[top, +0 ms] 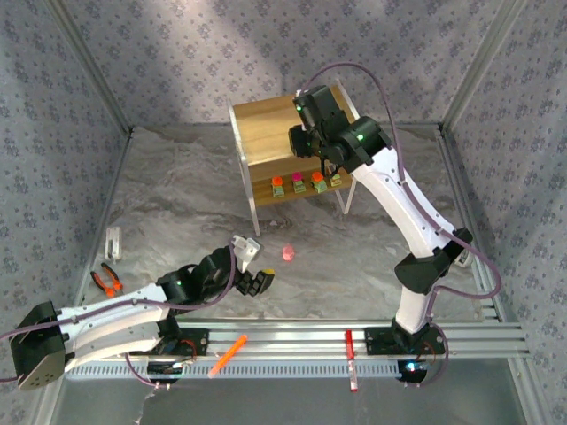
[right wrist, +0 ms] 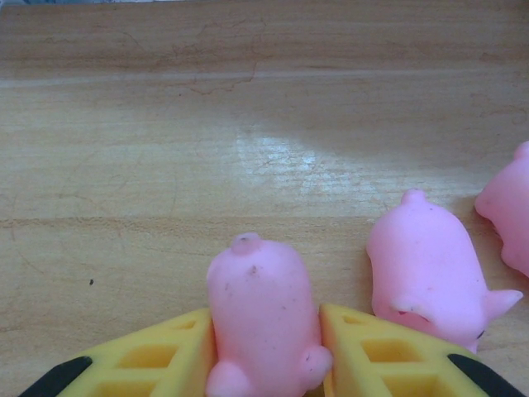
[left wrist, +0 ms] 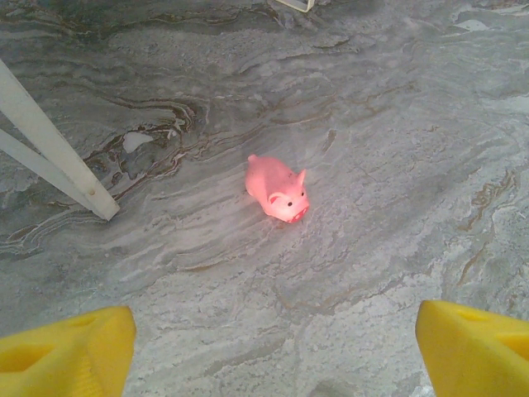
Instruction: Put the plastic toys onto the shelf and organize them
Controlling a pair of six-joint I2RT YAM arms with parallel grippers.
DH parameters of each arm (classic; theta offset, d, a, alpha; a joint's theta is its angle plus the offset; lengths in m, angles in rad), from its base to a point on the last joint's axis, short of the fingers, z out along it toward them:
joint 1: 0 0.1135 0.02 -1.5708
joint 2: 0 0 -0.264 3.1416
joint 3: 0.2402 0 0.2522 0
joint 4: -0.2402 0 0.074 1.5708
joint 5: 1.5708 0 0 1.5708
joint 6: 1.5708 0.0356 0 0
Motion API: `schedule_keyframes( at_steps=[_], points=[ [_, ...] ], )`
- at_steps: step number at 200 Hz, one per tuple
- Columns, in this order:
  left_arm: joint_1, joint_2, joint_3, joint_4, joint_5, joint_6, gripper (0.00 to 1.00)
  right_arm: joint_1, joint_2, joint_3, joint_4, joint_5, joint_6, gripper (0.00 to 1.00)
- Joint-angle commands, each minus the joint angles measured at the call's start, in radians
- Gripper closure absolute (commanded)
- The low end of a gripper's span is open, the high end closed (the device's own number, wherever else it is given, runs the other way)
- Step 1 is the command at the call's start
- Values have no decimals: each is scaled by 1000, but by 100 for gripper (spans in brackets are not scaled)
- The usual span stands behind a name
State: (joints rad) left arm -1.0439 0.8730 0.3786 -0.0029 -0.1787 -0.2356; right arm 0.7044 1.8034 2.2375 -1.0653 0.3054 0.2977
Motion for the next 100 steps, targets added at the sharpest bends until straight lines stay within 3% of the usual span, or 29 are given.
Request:
schedule_keyframes(
  at_steps=[1, 100],
  points=[
    [-5, 3, 42, 10, 6, 9, 12, -6, 26, 36, -19, -13, -14, 63],
    [-5, 17, 46, 11, 6, 10, 12, -13, 45, 71, -29, -20, -19, 58]
  ],
)
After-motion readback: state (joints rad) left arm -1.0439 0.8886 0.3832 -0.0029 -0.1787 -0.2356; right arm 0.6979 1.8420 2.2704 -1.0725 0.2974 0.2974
